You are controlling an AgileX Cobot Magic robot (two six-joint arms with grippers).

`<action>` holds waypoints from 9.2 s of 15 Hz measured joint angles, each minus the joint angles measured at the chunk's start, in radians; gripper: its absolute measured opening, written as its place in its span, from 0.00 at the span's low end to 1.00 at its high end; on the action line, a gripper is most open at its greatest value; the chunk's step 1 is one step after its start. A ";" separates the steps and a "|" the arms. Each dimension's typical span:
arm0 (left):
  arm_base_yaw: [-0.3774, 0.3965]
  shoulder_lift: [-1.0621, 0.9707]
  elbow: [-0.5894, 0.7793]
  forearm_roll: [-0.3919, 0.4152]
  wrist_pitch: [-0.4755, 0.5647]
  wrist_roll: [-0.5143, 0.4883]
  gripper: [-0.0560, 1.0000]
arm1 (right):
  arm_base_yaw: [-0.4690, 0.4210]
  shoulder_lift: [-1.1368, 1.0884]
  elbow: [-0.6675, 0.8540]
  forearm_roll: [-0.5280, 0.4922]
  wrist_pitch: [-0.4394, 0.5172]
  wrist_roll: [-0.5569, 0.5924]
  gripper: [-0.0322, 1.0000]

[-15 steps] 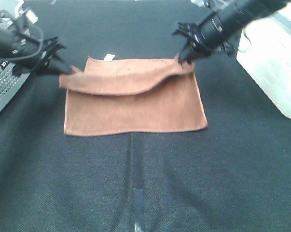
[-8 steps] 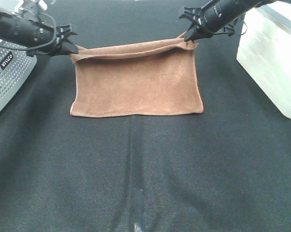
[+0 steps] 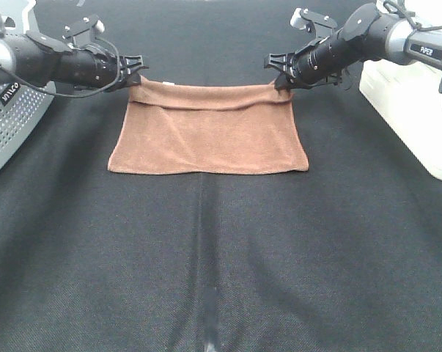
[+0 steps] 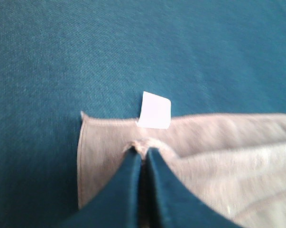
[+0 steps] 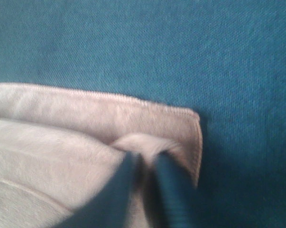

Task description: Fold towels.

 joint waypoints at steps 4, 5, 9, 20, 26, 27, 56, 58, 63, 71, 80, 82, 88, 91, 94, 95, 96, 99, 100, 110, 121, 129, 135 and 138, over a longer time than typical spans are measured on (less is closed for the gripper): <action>0.005 -0.001 -0.003 0.002 0.020 0.002 0.73 | 0.000 -0.019 -0.003 -0.007 0.036 -0.003 0.79; 0.014 -0.006 -0.003 0.007 0.065 0.002 0.75 | 0.000 -0.040 -0.003 -0.030 0.072 -0.004 0.81; 0.101 -0.072 -0.005 0.043 0.389 -0.032 0.77 | 0.000 -0.136 -0.005 -0.100 0.311 0.002 0.82; 0.111 -0.173 0.064 0.171 0.653 -0.342 0.77 | -0.001 -0.169 -0.005 -0.156 0.644 0.164 0.81; 0.102 -0.361 0.487 0.223 0.496 -0.355 0.77 | -0.035 -0.325 0.293 -0.149 0.612 0.180 0.79; 0.102 -0.363 0.515 0.227 0.488 -0.356 0.77 | -0.055 -0.350 0.393 -0.119 0.563 0.167 0.79; -0.030 -0.270 0.543 0.231 0.472 -0.389 0.08 | -0.024 -0.292 0.547 0.052 0.401 0.038 0.03; -0.020 -0.321 0.545 0.326 0.522 -0.397 0.08 | -0.024 -0.336 0.583 0.024 0.426 0.057 0.03; -0.007 -0.454 0.694 0.457 0.595 -0.427 0.08 | -0.023 -0.478 0.891 0.058 0.368 0.019 0.03; -0.010 -0.508 0.672 0.474 0.521 -0.487 0.07 | -0.023 -0.520 0.858 0.082 0.291 -0.025 0.03; 0.010 -0.312 0.291 0.516 0.461 -0.532 0.07 | -0.023 -0.254 0.357 0.050 0.352 0.010 0.03; 0.015 -0.229 0.214 0.516 0.463 -0.535 0.09 | -0.023 -0.190 0.323 0.050 0.345 0.010 0.03; 0.017 -0.188 0.129 0.520 0.481 -0.545 0.75 | -0.023 -0.172 0.282 0.041 0.355 0.010 0.77; 0.017 -0.188 0.110 0.588 0.501 -0.616 0.88 | -0.023 -0.186 0.276 0.019 0.374 0.010 0.84; 0.020 -0.176 0.110 0.606 0.520 -0.641 0.89 | -0.023 -0.188 0.275 0.006 0.374 0.010 0.84; 0.020 -0.162 0.110 0.605 0.524 -0.641 0.89 | -0.023 -0.188 0.275 0.005 0.374 0.010 0.84; 0.020 -0.144 0.110 0.599 0.532 -0.642 0.89 | -0.023 -0.188 0.275 0.005 0.374 0.010 0.84; 0.017 -0.122 0.105 0.565 0.538 -0.642 0.85 | -0.023 -0.188 0.274 0.003 0.374 0.010 0.84; 0.009 -0.121 0.105 0.562 0.532 -0.634 0.81 | -0.023 -0.188 0.274 0.003 0.374 0.010 0.84; -0.010 -0.108 0.070 0.597 0.604 -0.629 0.13 | -0.023 -0.188 0.274 0.003 0.389 0.048 0.84; -0.139 -0.152 -0.209 0.576 0.776 -0.788 0.13 | -0.023 -0.294 0.274 -0.009 0.426 0.057 0.84; -0.252 -0.043 -0.211 0.431 0.551 -0.888 0.47 | -0.023 -0.314 0.274 -0.086 0.457 0.135 0.84; -0.247 -0.042 -0.296 0.276 0.522 -0.869 0.78 | -0.023 -0.314 0.274 0.017 0.479 0.132 0.84; -0.184 -0.042 -0.431 0.357 0.582 -0.798 0.78 | -0.016 -0.314 0.274 0.211 0.483 0.052 0.84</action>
